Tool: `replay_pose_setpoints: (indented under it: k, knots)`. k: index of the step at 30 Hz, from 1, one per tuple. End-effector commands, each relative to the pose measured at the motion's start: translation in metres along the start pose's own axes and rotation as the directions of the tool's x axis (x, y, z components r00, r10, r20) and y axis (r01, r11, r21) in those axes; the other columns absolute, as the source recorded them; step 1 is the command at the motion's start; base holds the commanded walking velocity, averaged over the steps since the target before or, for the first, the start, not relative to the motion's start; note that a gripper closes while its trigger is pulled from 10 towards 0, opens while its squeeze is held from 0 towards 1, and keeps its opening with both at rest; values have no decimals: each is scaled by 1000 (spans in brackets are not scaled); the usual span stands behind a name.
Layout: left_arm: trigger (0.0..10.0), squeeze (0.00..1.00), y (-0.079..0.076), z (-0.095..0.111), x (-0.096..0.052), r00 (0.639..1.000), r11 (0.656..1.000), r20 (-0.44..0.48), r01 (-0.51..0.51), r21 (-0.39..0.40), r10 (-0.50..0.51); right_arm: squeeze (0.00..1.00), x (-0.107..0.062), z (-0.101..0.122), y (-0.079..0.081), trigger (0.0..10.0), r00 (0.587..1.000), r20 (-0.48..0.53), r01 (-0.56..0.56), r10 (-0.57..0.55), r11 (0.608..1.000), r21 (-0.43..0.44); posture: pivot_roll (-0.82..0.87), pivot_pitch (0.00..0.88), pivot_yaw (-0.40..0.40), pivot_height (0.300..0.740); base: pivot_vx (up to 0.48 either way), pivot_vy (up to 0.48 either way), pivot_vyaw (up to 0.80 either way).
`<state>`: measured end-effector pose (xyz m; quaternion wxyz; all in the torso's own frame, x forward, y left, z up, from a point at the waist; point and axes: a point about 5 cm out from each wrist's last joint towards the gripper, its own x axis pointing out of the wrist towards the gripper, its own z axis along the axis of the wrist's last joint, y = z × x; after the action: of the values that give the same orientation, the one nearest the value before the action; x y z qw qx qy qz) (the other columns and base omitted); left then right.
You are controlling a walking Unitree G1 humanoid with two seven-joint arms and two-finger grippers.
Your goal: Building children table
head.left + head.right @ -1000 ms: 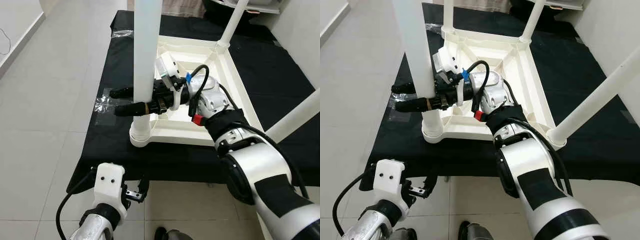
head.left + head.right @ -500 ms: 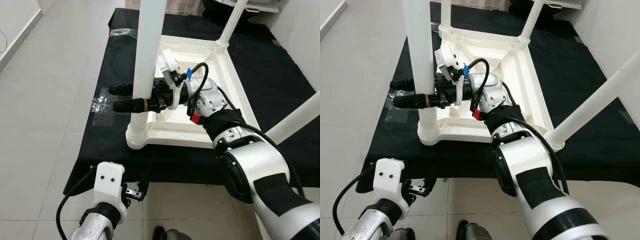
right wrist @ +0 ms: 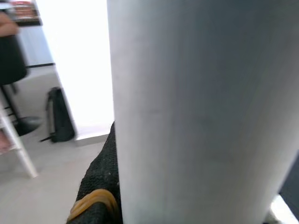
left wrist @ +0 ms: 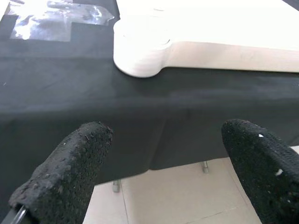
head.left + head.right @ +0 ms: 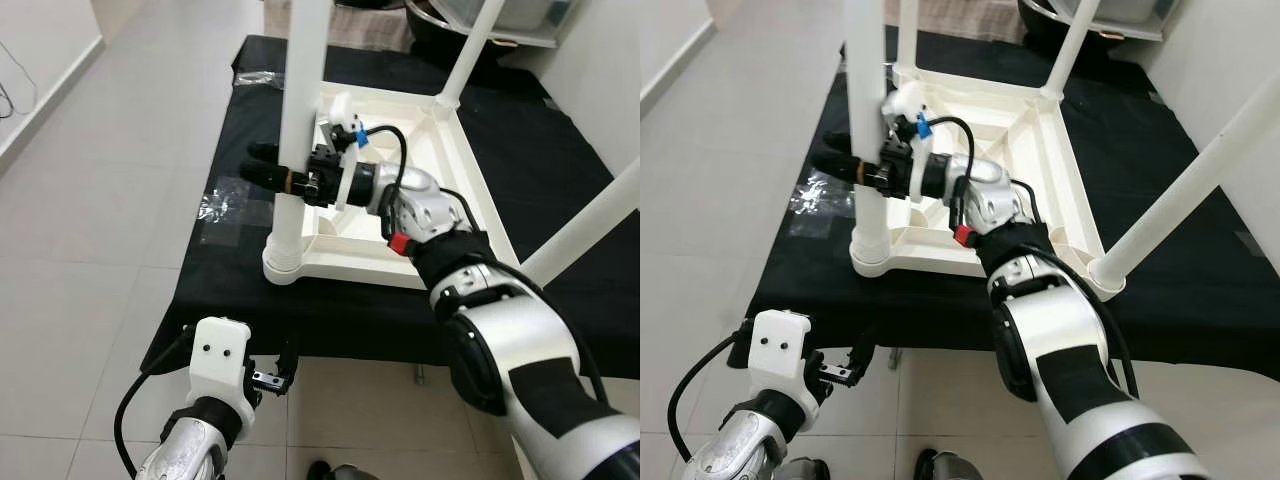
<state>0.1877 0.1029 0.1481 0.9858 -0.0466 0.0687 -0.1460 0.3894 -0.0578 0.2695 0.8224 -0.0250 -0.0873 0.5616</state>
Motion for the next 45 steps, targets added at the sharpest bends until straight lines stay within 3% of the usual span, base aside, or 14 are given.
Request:
replay_pose_setpoints:
  k: [1, 10, 11, 12, 14, 25, 29, 33, 35, 39, 40, 42, 44, 45]
  knots:
    - [10000, 0, 1, -3, 1, 1000, 1000, -7, 1, -1, -1, 0, -19, -29, -8, 10000, 984, -96, 156, -152, 987, 35, 114, 209, -163, 740, 0, 0, 0]
    - [10000, 0, 2, -2, 2, 1000, 1000, -6, -2, 2, 2, 0, -27, -35, -17, 10000, 913, -101, 400, -394, 916, 42, 117, 212, -156, 740, 0, 0, 0]
    - [10000, 0, 3, -2, 2, 1000, 1000, -5, -3, 4, 3, 0, -28, -33, -21, 10000, 870, -82, 490, -486, 871, 37, 117, 209, -158, 740, 0, 0, 0]
    - [10000, 0, 3, -2, 2, 1000, 1000, -5, -3, 4, 3, 0, -28, -33, -21, 10000, 870, -82, 490, -486, 871, 37, 117, 209, -158, 740, 0, 0, 0]
    - [10000, 0, 4, -2, 2, 1000, 1000, -4, -4, 9, 4, 0, -30, -29, -25, 10000, 769, -47, 640, -638, 765, 76, 116, 210, -157, 740, 0, 0, 0]
    - [10000, 0, 5, -2, 4, 1000, 1000, -4, -3, 13, 3, 0, -23, -37, -17, 10000, 615, -62, 788, -786, 609, 86, 117, 211, -155, 740, 0, 0, 0]
    - [10000, 0, 6, -2, 4, 1000, 1000, -4, -8, 16, 8, 0, -15, -39, -18, 10000, 470, -118, 880, -875, 475, -19, 118, 213, -156, 740, 0, 0, 0]
    - [10000, 0, 6, -2, 4, 1000, 1000, -3, -8, 15, 8, 0, -14, -36, -19, 10000, 424, -119, 901, -898, 431, -42, 118, 213, -156, 740, 0, 0, 0]
    - [10000, 0, 6, -2, 5, 1000, 1000, -1, -7, 14, 7, 0, -14, -31, -21, 10000, 295, -117, 951, -948, 303, -63, 116, 214, -158, 740, 0, 0, 0]
    - [10000, 0, 6, -2, 6, 1000, 1000, 3, -5, 17, 5, 0, -19, -32, -18, 10000, 105, -126, 992, -986, 113, -62, 118, 217, -157, 740, 0, 0, 0]
    - [10000, 0, 6, -2, 6, 1000, 1000, 3, -5, 17, 5, 0, -19, -32, -18, 10000, 105, -126, 992, -986, 113, -62, 118, 217, -157, 740, 0, 0, 0]
    - [10000, 0, 6, -1, 6, 1000, 1000, 5, -5, 16, 5, 0, -21, -33, -17, 10000, 36, -129, 997, -991, 45, -69, 118, 218, -159, 740, 0, 0, 0]
    - [10000, 0, 6, -1, 6, 1000, 1000, 5, -5, 16, 5, 0, -21, -33, -17, 10000, 36, -129, 997, -991, 45, -69, 118, 218, -159, 740, 0, 0, 0]
    - [10000, 0, 6, -1, 6, 1000, 1000, 5, -5, 17, 4, 0, -22, -34, -16, 10000, -12, -141, 998, -990, -4, -59, 118, 218, -159, 740, 0, 0, 0]
